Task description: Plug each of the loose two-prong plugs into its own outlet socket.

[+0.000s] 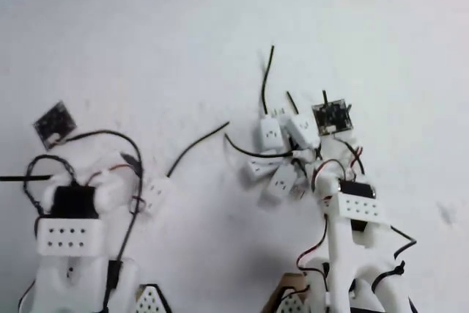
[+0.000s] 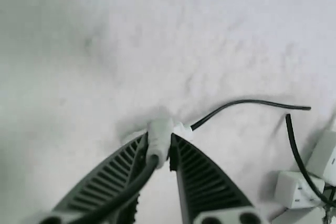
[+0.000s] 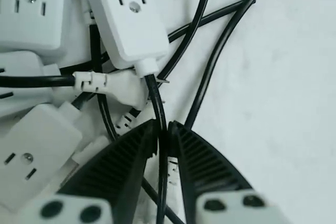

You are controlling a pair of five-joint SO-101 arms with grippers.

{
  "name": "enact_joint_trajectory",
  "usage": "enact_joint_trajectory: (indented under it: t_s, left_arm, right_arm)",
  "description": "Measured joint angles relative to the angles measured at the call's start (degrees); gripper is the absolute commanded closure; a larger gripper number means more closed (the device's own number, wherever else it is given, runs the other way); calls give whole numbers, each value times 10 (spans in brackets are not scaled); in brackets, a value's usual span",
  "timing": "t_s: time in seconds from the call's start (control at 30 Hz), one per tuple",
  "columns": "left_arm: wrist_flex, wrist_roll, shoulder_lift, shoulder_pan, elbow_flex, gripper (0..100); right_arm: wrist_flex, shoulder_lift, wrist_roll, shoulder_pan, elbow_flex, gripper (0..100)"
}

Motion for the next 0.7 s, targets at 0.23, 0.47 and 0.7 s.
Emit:
enact_joint_trajectory:
  t_s: [0.23, 0.47, 0.7]
  left_arm:
    - [40, -72, 1, -149, -67, 976]
    - [-13, -89, 1, -215, -2, 976]
    - [-124, -89, 1, -221, 126, 976]
  right_arm:
    - [100, 0, -38, -46, -59, 813]
    - [299, 0, -47, -171, -247, 811]
    - [351, 0, -97, -316, -348, 751]
